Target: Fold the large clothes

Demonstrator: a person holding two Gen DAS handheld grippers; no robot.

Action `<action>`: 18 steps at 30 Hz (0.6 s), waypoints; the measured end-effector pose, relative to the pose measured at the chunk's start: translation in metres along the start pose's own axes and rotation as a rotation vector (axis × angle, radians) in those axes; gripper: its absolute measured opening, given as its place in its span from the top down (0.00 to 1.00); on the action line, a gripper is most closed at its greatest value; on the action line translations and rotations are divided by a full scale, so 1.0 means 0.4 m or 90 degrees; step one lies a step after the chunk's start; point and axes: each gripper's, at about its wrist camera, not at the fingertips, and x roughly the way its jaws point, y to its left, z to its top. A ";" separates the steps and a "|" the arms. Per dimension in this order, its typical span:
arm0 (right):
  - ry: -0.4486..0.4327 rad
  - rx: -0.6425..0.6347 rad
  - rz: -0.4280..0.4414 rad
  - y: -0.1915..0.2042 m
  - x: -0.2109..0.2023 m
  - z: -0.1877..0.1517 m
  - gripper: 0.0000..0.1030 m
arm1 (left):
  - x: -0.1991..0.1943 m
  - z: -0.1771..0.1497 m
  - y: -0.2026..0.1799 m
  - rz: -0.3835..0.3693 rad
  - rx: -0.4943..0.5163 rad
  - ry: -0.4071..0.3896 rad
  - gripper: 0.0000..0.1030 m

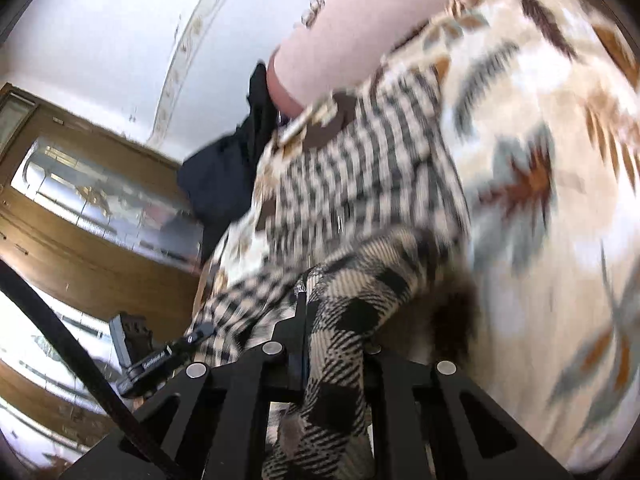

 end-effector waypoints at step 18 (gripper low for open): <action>0.030 0.162 0.015 -0.172 0.428 0.499 0.47 | 0.436 0.472 0.137 -0.108 -0.204 0.066 0.85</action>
